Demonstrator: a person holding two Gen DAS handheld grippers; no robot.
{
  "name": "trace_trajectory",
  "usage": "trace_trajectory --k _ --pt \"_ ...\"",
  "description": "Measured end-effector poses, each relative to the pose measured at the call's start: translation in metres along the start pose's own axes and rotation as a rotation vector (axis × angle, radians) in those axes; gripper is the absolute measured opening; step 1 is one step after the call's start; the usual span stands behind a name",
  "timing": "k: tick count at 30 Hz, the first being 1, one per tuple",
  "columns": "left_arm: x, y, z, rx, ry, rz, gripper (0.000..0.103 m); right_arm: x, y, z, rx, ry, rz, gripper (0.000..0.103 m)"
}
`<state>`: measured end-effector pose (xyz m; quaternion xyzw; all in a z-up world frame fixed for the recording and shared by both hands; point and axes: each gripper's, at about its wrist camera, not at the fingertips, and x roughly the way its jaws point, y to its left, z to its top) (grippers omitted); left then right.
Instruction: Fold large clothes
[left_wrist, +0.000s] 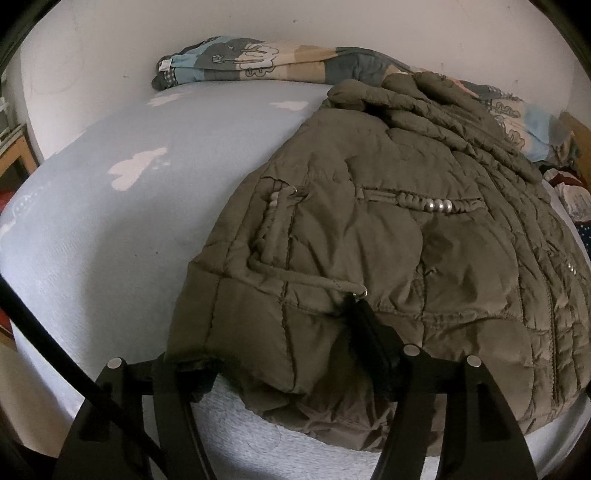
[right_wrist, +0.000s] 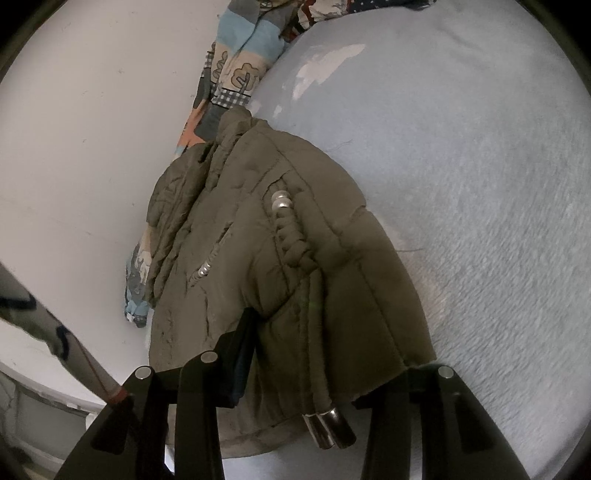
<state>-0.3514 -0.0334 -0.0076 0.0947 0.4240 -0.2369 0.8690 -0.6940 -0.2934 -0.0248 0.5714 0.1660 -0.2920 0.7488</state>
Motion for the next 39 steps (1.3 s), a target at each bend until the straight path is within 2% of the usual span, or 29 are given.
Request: trace_trajectory --k 7,8,9,10,11,12,15,18,25,31,34,37,39 --pt "0.0 -0.004 0.0 0.024 -0.011 0.021 0.067 0.005 0.012 0.002 -0.077 0.041 -0.058 0.052" --pt "0.0 -0.005 0.0 0.033 -0.013 0.024 0.066 0.005 0.012 0.002 -0.08 0.043 -0.061 0.052" --pt "-0.001 -0.006 0.0 0.041 -0.018 0.015 0.057 0.005 0.011 0.003 -0.076 0.045 -0.058 0.052" --pt "-0.002 -0.007 0.0 0.051 -0.023 0.003 0.054 0.005 0.01 0.003 -0.071 0.046 -0.052 0.048" --pt "-0.004 -0.009 0.0 0.06 -0.031 0.005 0.047 0.003 0.01 0.003 -0.068 0.038 -0.058 0.035" --pt "-0.006 -0.011 0.0 0.075 -0.044 0.009 0.039 0.001 0.01 0.001 -0.075 0.033 -0.058 0.026" --pt "-0.016 -0.019 0.001 0.112 -0.081 0.009 0.025 -0.005 0.028 -0.003 -0.174 0.007 -0.089 0.018" --pt "-0.024 -0.021 0.003 0.111 -0.105 -0.001 0.02 -0.012 0.04 -0.004 -0.22 -0.02 -0.11 0.016" --pt "-0.052 -0.016 -0.002 0.129 -0.128 -0.036 0.019 -0.039 0.072 -0.014 -0.372 -0.111 -0.13 0.013" --pt "-0.072 -0.016 -0.013 0.159 -0.128 -0.041 0.019 -0.064 0.072 -0.019 -0.356 -0.114 -0.122 0.013" --pt "-0.06 -0.014 -0.014 0.159 -0.092 -0.019 0.026 -0.069 0.065 -0.025 -0.33 -0.1 -0.137 0.013" --pt "-0.047 -0.002 -0.01 0.09 -0.037 -0.038 0.038 -0.063 0.05 -0.024 -0.275 -0.064 -0.148 0.014" --pt "-0.04 0.01 -0.007 0.031 -0.002 -0.065 0.048 -0.06 0.038 -0.022 -0.233 -0.042 -0.128 0.019"
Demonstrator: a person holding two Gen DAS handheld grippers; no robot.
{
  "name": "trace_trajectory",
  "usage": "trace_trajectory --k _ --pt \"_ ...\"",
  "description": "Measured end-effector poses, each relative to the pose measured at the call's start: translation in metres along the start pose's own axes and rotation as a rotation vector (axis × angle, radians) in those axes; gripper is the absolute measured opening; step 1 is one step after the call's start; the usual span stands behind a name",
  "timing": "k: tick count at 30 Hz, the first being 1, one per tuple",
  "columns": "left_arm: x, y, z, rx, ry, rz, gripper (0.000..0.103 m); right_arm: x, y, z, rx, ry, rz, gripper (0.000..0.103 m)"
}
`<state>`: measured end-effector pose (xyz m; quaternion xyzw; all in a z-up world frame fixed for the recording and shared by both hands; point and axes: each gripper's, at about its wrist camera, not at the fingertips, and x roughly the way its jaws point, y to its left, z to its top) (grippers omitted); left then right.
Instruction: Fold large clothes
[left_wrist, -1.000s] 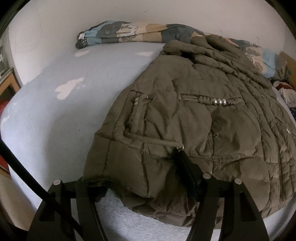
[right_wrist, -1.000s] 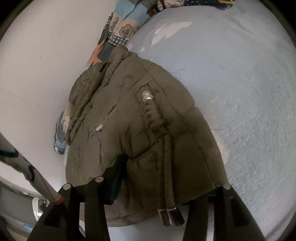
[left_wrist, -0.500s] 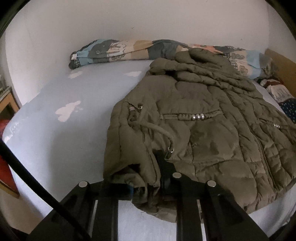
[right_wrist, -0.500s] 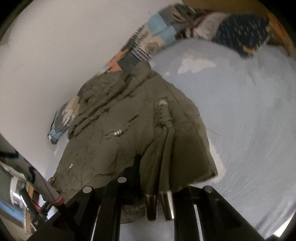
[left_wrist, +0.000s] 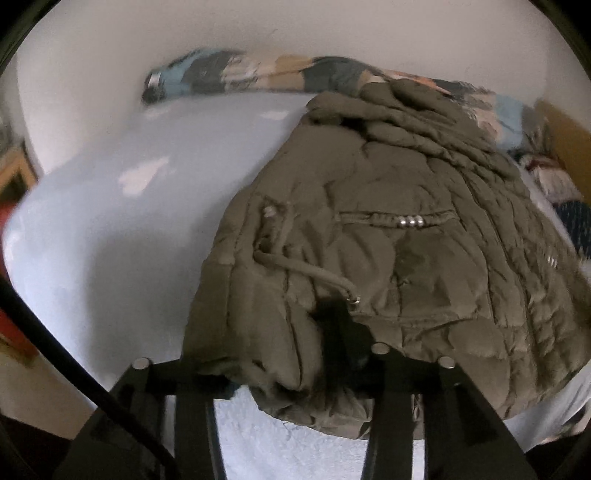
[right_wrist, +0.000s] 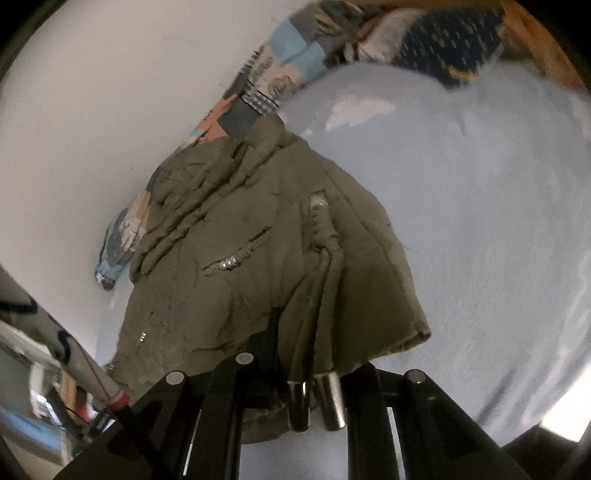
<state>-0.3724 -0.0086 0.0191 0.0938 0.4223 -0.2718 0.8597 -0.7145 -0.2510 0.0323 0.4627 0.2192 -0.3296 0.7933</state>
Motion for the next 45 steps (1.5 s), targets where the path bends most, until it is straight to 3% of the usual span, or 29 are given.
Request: trace_trajectory --k 3,8,10,12,15,21,37,45 --pt "0.008 0.014 -0.002 -0.074 0.04 -0.023 0.062 0.004 -0.013 0.0 0.068 0.016 0.038 0.025" --pt "0.014 0.026 -0.008 -0.128 0.061 -0.056 0.067 0.011 -0.022 -0.003 0.12 0.038 0.03 0.036" --pt "0.013 0.025 -0.009 -0.12 0.055 -0.064 0.061 0.014 -0.024 -0.004 0.135 0.049 0.023 0.036" --pt "0.012 0.019 -0.01 -0.095 0.053 -0.101 0.034 0.017 -0.027 -0.004 0.151 0.055 0.025 0.032" --pt "0.0 0.004 -0.009 -0.015 0.002 -0.083 0.023 0.017 -0.021 -0.003 0.12 0.052 0.01 0.021" --pt "-0.009 0.005 -0.006 0.002 -0.031 -0.099 0.022 0.005 0.004 -0.003 -0.048 -0.012 -0.044 0.017" --pt "-0.031 0.006 0.007 0.035 -0.115 -0.087 0.021 -0.022 0.017 0.001 -0.092 -0.088 0.034 0.014" --pt "-0.018 0.01 0.004 0.005 -0.051 -0.086 0.024 -0.018 0.012 0.002 -0.068 -0.065 0.042 0.014"
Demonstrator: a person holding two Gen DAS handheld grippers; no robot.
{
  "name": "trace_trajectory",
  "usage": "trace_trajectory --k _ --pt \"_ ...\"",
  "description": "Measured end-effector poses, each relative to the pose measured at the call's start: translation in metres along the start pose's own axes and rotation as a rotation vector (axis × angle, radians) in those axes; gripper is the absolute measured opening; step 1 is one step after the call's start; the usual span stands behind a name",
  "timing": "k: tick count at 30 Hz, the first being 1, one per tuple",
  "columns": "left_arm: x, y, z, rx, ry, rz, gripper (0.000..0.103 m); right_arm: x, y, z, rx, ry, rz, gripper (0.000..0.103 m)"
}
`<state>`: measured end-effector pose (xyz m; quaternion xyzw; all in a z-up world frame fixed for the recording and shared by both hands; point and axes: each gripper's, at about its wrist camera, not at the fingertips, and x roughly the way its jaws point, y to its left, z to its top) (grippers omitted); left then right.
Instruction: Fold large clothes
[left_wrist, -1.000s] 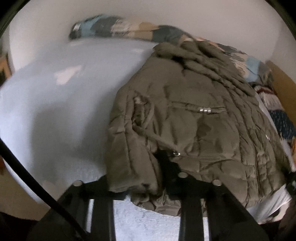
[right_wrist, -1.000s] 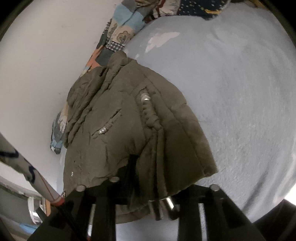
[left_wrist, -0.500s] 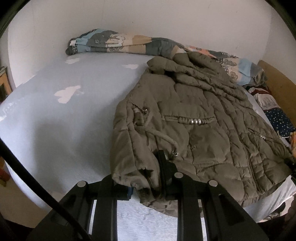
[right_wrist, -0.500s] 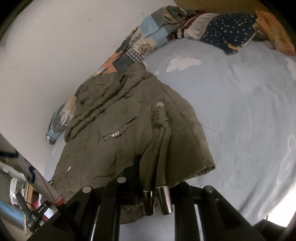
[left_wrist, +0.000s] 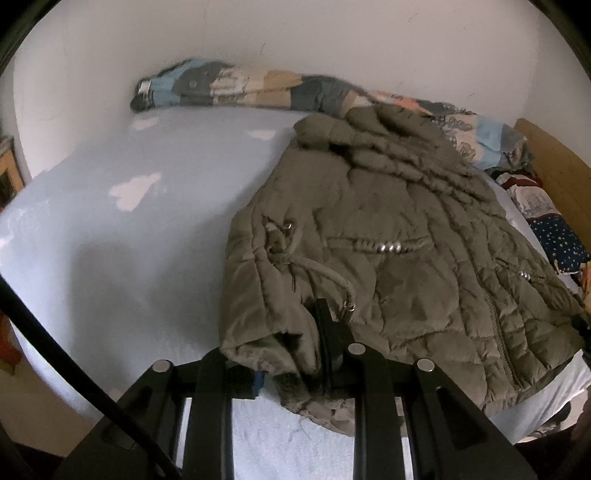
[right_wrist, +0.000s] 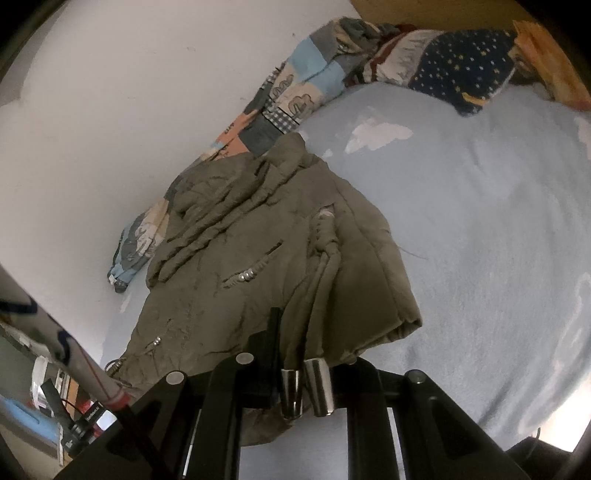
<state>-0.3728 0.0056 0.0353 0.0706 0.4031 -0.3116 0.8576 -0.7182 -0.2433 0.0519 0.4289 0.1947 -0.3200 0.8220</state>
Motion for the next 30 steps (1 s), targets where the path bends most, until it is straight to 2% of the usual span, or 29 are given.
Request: trace_trajectory --k 3,6,8,11,15,18,23,30 --pt "0.01 0.005 -0.005 -0.027 0.052 0.019 0.033 0.004 -0.005 -0.001 0.027 0.02 -0.006 0.015" --pt "0.015 0.006 -0.01 -0.023 0.074 0.036 0.033 0.008 -0.011 -0.002 0.059 0.04 -0.003 0.018" --pt "0.013 0.0 -0.012 0.007 0.062 0.034 0.02 0.01 -0.015 -0.003 0.08 0.055 -0.001 0.02" --pt "0.009 -0.008 -0.012 0.06 0.035 0.047 0.014 0.013 -0.018 -0.004 0.09 0.07 -0.006 0.021" --pt "0.0 -0.009 -0.004 0.065 0.008 0.022 0.013 0.013 -0.015 -0.003 0.07 0.069 -0.02 0.017" --pt "-0.009 -0.011 0.006 0.084 -0.022 0.009 0.013 0.008 -0.002 0.0 0.0 0.043 -0.037 0.015" --pt "-0.021 -0.015 0.024 0.097 -0.06 -0.017 0.013 -0.001 0.009 0.008 -0.041 0.013 -0.019 0.014" --pt "-0.038 -0.019 0.071 0.103 -0.119 -0.076 0.013 -0.017 0.037 0.033 -0.137 -0.058 0.007 0.014"
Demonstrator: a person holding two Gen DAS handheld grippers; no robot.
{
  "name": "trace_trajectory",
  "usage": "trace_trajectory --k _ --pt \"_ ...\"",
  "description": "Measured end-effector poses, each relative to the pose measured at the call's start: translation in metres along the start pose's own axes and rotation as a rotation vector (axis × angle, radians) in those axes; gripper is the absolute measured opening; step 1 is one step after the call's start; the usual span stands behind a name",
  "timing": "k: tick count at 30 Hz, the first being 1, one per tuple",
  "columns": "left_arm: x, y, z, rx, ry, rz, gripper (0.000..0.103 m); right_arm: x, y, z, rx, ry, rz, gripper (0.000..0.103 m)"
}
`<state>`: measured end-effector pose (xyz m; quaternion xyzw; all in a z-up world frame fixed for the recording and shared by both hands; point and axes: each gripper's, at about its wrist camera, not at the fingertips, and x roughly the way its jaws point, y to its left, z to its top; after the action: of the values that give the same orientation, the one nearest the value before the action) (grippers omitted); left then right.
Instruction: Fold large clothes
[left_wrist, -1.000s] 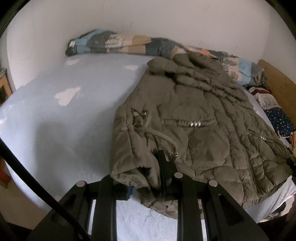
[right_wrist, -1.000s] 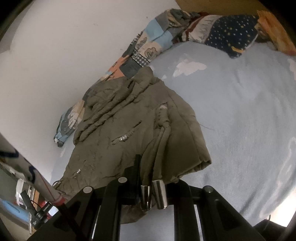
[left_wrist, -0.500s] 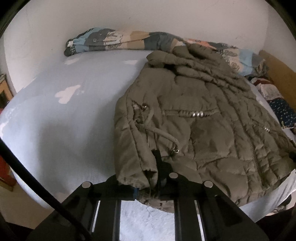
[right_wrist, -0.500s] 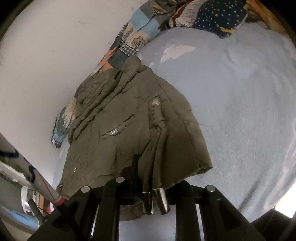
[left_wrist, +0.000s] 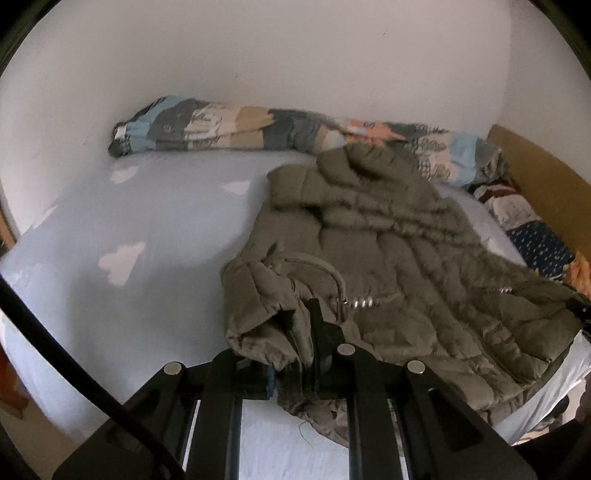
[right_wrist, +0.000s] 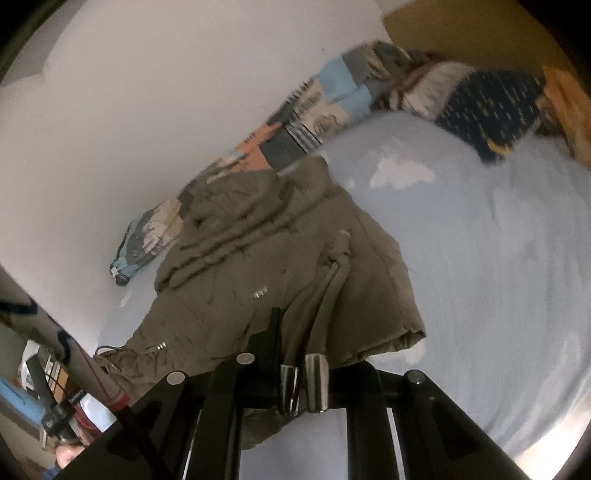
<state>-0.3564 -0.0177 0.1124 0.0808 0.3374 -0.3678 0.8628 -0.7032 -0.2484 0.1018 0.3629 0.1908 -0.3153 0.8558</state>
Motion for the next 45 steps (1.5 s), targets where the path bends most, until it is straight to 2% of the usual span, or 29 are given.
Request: trace_trajectory --k 4,10,15,19,21,24,26,28,32,35,37,42,45 --pt "-0.002 -0.001 0.039 -0.003 -0.037 -0.032 0.014 -0.003 0.009 0.027 -0.001 -0.023 0.041 0.014" --pt "0.013 -0.001 0.108 -0.053 -0.062 -0.074 0.014 0.001 0.033 0.085 -0.025 -0.066 0.077 0.014" --pt "0.043 -0.003 0.177 -0.111 -0.049 -0.121 0.022 0.03 0.051 0.145 -0.016 -0.086 0.08 0.014" --pt "0.073 0.006 0.232 -0.181 -0.021 -0.182 0.033 0.071 0.064 0.204 -0.024 -0.099 0.053 0.013" --pt "0.086 0.011 0.248 -0.211 -0.025 -0.199 0.043 0.094 0.066 0.23 -0.016 -0.1 0.044 0.013" --pt "0.106 0.026 0.272 -0.264 -0.042 -0.232 0.053 0.136 0.068 0.264 -0.029 -0.098 0.009 0.013" --pt "0.119 0.038 0.288 -0.289 -0.068 -0.179 0.063 0.173 0.064 0.283 -0.025 -0.086 -0.019 0.013" --pt "0.127 0.048 0.3 -0.287 -0.09 -0.132 0.063 0.202 0.057 0.293 -0.024 -0.074 -0.043 0.013" --pt "0.144 0.058 0.308 -0.272 -0.108 -0.077 0.063 0.262 0.042 0.306 -0.01 -0.038 -0.089 0.014" --pt "0.169 0.041 0.298 -0.184 -0.067 -0.073 0.063 0.299 0.035 0.31 -0.01 -0.01 -0.121 0.014" --pt "0.195 0.019 0.286 -0.11 -0.018 -0.093 0.063 0.319 0.033 0.31 -0.01 0.011 -0.137 0.014" --pt "0.259 -0.034 0.247 -0.016 0.124 -0.164 0.063 0.353 0.022 0.308 0.014 0.043 -0.167 0.014" --pt "0.296 -0.058 0.227 0.022 0.189 -0.125 0.063 0.366 0.012 0.307 0.061 0.081 -0.153 0.019"
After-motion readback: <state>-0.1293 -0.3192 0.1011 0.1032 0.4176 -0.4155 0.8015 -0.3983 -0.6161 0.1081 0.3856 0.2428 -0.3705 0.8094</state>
